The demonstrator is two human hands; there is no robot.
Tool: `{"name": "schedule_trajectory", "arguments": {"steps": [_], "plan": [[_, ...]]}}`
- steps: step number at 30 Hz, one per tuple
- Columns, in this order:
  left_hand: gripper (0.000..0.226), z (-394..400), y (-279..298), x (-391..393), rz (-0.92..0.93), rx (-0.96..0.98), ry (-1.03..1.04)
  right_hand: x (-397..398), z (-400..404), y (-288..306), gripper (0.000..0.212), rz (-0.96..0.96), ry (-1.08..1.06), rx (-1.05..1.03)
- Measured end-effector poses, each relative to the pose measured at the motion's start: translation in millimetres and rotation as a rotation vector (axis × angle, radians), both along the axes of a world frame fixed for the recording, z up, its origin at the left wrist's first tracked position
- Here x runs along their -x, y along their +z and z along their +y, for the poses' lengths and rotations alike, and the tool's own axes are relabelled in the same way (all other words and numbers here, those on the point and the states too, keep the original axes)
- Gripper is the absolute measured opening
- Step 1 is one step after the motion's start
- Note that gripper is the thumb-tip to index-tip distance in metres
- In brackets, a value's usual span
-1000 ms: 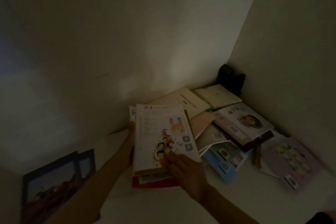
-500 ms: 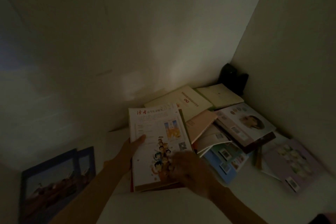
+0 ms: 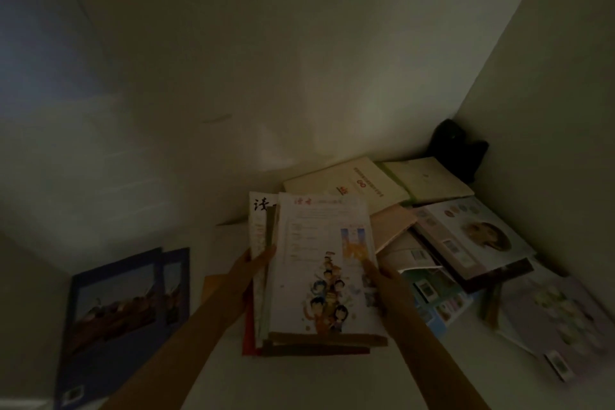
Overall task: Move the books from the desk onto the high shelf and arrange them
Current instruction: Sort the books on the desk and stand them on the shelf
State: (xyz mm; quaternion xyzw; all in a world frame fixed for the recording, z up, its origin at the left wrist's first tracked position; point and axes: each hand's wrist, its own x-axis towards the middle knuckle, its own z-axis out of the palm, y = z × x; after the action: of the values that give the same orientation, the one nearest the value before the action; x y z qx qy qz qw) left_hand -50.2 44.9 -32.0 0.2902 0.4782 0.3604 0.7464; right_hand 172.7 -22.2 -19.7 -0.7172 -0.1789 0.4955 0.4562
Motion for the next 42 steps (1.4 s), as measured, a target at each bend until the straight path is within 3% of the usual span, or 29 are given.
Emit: {"name": "schedule_trajectory", "arguments": {"steps": [5,9,14,19,26,28,29,31,32,34,37,40,42], "plan": [[0.044,-9,0,6,-0.065,0.006,0.002,-21,-8,3,0.023,-0.115,-0.034,-0.093],[0.023,-6,-1,4,0.053,-0.014,0.008,-33,-8,4,0.027,-0.111,0.054,-0.034],[0.022,-7,-2,-1,0.152,-0.036,0.028,-33,-8,6,0.027,-0.077,0.054,-0.015],[0.014,-5,-1,2,0.129,-0.028,0.009,-37,-10,4,0.024,-0.08,0.011,-0.045],[0.027,1,3,5,0.123,-0.071,-0.068,-69,-8,12,0.046,0.192,0.142,0.006],[0.025,4,6,4,0.151,-0.078,-0.073,-78,-3,14,0.056,0.006,0.206,0.011],[0.022,4,9,4,0.149,-0.067,-0.065,-82,1,16,0.058,-0.207,0.264,0.011],[0.042,9,8,7,0.051,-0.002,-0.062,-85,13,23,0.055,-0.62,0.447,-0.05],[0.059,11,9,11,-0.026,0.055,-0.071,-83,22,28,0.05,-0.732,0.521,-0.096],[0.079,16,12,20,-0.184,0.199,-0.078,-63,43,43,0.041,-0.896,0.713,-0.162],[0.086,19,12,27,-0.284,0.294,-0.025,-8,77,60,0.035,-1.118,0.988,-0.212],[0.083,22,8,30,-0.497,0.256,-0.126,22,99,53,0.033,-1.147,1.058,-0.246],[0.081,25,4,31,-0.43,0.288,-0.086,16,103,56,0.034,-1.153,1.0,-0.193]]}}
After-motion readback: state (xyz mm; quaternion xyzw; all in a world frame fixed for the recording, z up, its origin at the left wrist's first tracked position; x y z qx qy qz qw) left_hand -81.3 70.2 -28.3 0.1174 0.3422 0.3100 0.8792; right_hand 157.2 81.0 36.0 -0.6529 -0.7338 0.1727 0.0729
